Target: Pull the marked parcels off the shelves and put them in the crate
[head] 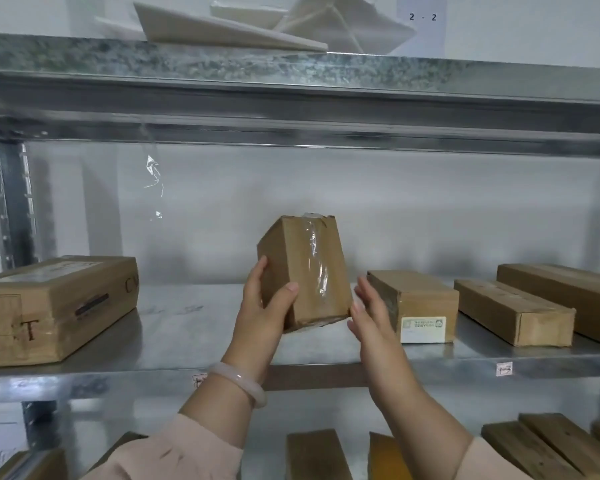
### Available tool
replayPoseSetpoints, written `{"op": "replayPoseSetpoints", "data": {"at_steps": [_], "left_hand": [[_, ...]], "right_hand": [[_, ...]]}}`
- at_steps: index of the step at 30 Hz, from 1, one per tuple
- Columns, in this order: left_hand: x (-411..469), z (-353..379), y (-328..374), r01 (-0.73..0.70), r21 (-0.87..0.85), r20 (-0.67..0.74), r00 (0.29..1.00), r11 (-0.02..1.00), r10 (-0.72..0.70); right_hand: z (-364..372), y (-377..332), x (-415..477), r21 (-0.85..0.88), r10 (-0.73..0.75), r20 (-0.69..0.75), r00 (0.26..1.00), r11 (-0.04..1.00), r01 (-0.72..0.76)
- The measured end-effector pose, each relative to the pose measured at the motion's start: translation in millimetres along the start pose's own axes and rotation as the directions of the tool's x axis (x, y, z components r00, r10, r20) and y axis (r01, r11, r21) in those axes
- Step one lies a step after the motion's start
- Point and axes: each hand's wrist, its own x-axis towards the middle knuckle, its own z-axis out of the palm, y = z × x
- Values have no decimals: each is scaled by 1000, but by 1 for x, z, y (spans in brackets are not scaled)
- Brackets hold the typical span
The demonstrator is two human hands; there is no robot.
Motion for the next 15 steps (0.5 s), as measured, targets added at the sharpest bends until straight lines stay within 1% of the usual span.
{"op": "replayPoseSetpoints", "data": {"at_steps": [1,2,3,5,6,8,9,10,13,15], "left_hand": [[-1,2,-1,27,-91,42,999,995,-23],[-2,3,-1,45,-138,76,996,989,-35],[-3,5,-1,48,-146,100,994,988,-33],[-3,7,-1,14,-74,126,992,997,-5],[-3,7,-1,-33,3,113,993,999,32],[-4,6,0,-114,181,17,994,977,112],[-6,5,0,-124,239,-34,990,963,136],[-9,5,2,-119,251,-57,989,961,138],[-18,6,0,-54,239,-17,998,970,60],[-18,6,-1,-23,288,31,999,957,15]], "right_hand": [[0,1,2,30,33,47,998,999,-34],[1,1,2,52,54,90,994,997,-59],[3,1,1,67,63,118,991,995,-71],[7,1,-2,51,45,117,992,997,-52],[8,2,-4,23,22,101,995,999,-25],[6,3,-6,-56,-17,70,997,998,20],[4,3,-7,-105,-30,64,998,994,36],[3,4,-8,-162,-49,65,997,985,59],[2,10,-9,-349,-141,64,988,924,154],[5,13,-9,-459,-201,82,976,862,216]]}}
